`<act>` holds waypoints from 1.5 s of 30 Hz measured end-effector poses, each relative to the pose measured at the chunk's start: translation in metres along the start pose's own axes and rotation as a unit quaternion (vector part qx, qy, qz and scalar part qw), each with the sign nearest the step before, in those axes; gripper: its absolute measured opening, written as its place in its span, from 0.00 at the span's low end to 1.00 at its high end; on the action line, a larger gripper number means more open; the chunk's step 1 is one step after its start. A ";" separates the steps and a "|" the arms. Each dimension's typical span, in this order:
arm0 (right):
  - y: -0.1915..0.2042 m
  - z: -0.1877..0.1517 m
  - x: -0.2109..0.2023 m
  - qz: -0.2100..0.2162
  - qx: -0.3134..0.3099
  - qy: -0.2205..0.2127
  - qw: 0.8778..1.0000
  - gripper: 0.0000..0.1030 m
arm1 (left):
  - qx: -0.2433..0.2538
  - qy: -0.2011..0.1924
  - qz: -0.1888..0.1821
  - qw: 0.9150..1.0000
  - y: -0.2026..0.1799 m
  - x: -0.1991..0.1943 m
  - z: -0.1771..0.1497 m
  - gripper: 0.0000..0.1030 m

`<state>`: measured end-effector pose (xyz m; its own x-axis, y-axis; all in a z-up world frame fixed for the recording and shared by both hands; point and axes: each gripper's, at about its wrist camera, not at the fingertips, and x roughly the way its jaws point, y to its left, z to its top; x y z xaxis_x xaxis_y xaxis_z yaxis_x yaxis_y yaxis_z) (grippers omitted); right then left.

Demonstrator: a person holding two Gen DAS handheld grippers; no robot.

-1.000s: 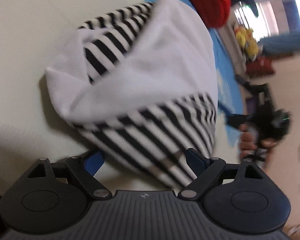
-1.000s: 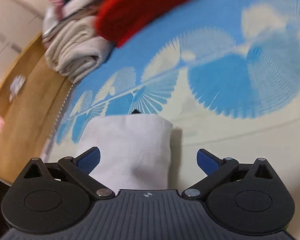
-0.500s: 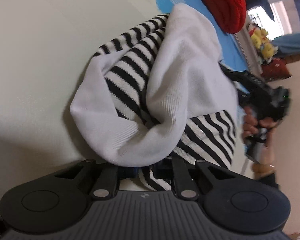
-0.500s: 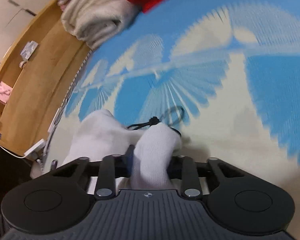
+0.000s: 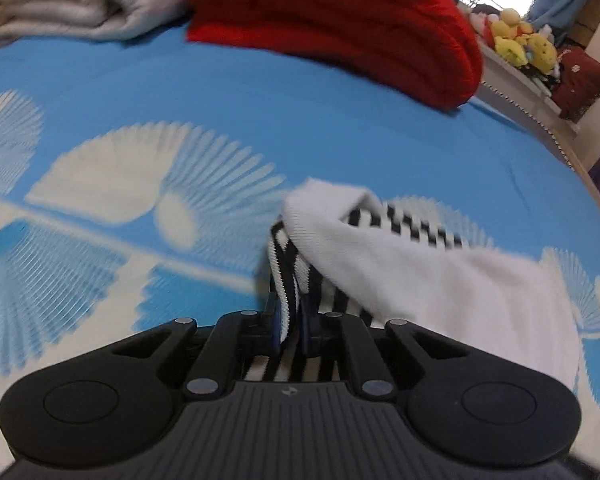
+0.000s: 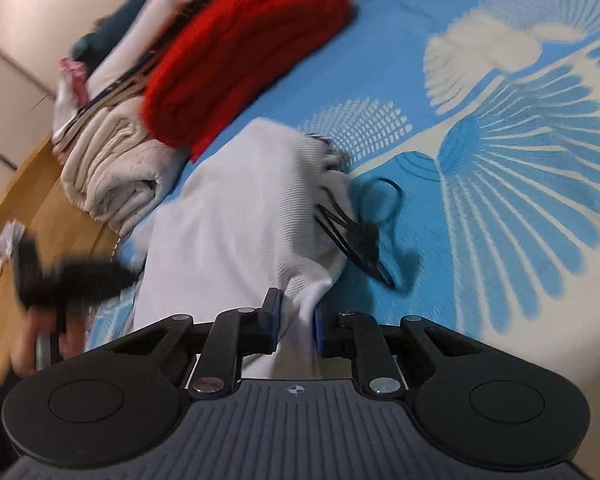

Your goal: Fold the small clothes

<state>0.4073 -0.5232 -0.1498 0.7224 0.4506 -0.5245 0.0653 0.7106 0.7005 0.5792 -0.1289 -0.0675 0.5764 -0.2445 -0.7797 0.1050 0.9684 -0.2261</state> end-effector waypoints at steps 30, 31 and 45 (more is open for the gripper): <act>0.030 0.109 0.130 -0.213 -0.100 -0.005 0.972 0.16 | 0.038 -0.029 0.113 0.992 -0.013 0.073 0.057 0.61; 0.029 0.108 0.127 -0.207 -0.101 -0.009 0.973 0.16 | 0.039 -0.028 0.112 0.993 -0.011 0.075 0.058 0.65; 0.153 0.000 -0.078 -0.165 -0.173 -0.120 0.963 0.93 | 0.102 -0.151 0.060 0.981 -0.014 -0.167 -0.056 1.00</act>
<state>0.3611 -0.4496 -0.0014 0.8426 0.0610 -0.5351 0.1147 0.9504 0.2890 0.4362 -0.1042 0.0333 0.8054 -0.1322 -0.5778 0.1639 0.9865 0.0028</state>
